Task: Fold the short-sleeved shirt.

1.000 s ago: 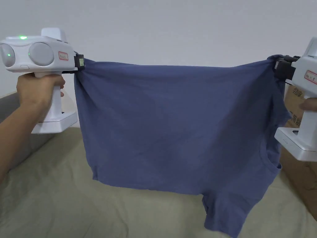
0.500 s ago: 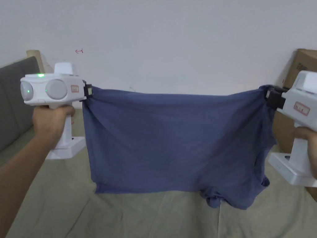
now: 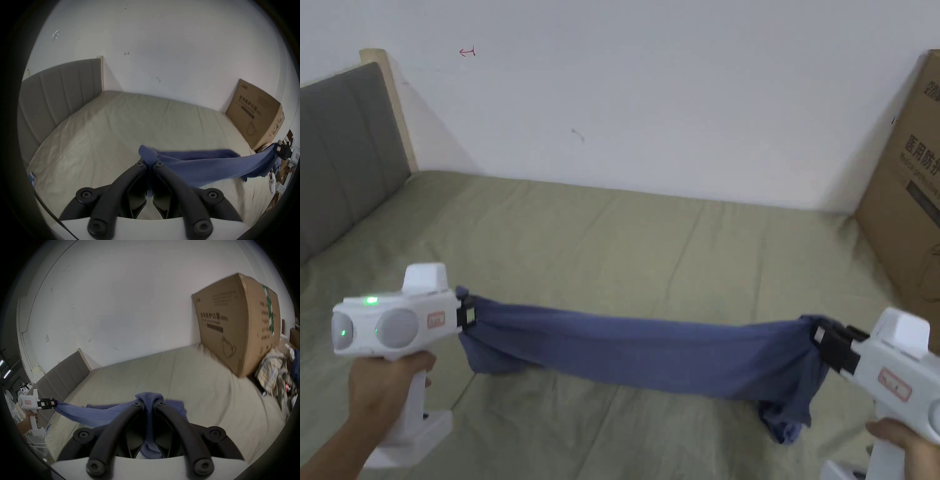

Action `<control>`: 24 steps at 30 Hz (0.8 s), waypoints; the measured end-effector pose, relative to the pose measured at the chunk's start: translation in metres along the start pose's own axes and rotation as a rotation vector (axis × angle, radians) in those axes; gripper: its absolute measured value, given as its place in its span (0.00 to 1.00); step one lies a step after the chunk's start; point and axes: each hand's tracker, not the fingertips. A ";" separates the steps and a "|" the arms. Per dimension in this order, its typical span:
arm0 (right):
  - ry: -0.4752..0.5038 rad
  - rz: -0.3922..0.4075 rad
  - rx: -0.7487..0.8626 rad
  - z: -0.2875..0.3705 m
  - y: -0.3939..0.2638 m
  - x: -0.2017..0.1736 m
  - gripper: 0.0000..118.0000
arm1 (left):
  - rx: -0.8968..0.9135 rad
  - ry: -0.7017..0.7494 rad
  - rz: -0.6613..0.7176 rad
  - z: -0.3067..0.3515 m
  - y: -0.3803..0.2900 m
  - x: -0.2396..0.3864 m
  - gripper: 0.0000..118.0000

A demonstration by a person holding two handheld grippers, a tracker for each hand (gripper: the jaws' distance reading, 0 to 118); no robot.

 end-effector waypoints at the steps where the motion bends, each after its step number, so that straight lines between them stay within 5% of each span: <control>1: 0.004 -0.009 -0.018 0.007 -0.013 0.001 0.04 | -0.012 0.007 0.000 0.006 -0.014 -0.003 0.02; 7: -0.012 -0.086 -0.088 0.061 -0.091 0.004 0.04 | -0.099 0.026 0.027 0.030 -0.091 -0.034 0.02; 24: -0.078 -0.115 -0.306 0.172 -0.226 0.009 0.04 | -0.267 0.073 0.029 0.103 -0.235 -0.066 0.02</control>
